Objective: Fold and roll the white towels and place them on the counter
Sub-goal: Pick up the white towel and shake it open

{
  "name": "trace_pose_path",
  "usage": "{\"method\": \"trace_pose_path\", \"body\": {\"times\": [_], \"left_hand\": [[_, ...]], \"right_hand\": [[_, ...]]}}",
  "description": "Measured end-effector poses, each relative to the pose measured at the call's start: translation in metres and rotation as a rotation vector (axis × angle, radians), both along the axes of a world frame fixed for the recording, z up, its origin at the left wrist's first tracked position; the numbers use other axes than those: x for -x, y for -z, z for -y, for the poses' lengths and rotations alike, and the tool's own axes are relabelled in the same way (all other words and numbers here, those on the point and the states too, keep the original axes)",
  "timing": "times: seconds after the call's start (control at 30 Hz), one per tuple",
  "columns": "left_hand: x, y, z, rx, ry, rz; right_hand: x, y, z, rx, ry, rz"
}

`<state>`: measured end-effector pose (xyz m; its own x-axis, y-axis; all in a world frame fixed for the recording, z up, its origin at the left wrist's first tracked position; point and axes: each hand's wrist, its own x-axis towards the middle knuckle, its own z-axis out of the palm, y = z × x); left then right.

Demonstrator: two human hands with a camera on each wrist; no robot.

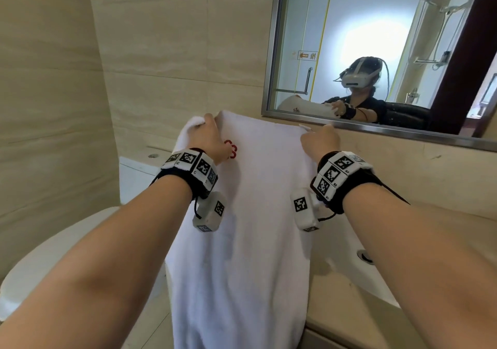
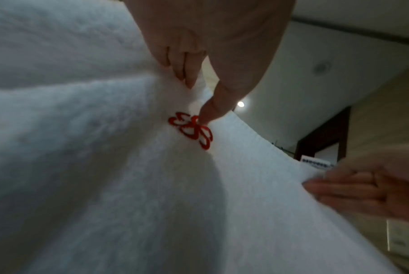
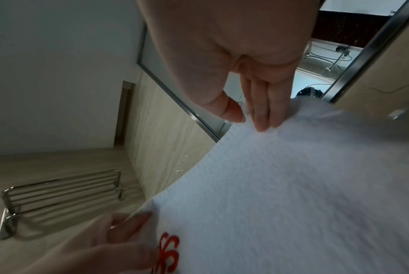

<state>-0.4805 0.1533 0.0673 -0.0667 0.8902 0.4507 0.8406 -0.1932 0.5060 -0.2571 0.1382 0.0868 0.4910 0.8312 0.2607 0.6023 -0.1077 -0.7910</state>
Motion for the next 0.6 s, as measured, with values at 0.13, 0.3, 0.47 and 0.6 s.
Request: {"method": "trace_pose_path", "body": {"times": [0.13,0.3,0.47,0.6], "left_hand": [[-0.006,-0.01,-0.033,-0.158,-0.009,-0.265],[-0.012,-0.041,-0.089,-0.168,0.002,-0.232],[-0.025,0.006,-0.163,-0.088,0.025,-0.364],[-0.037,0.022,-0.208,-0.09,0.039,-0.424]], "right_hand": [[0.005,-0.005,-0.018,-0.123,-0.018,0.041],[0.005,-0.006,-0.061,-0.158,-0.103,0.205],[0.006,0.044,-0.123,0.071,-0.112,0.192],[0.006,0.082,-0.173,0.205,-0.091,0.222]]}}
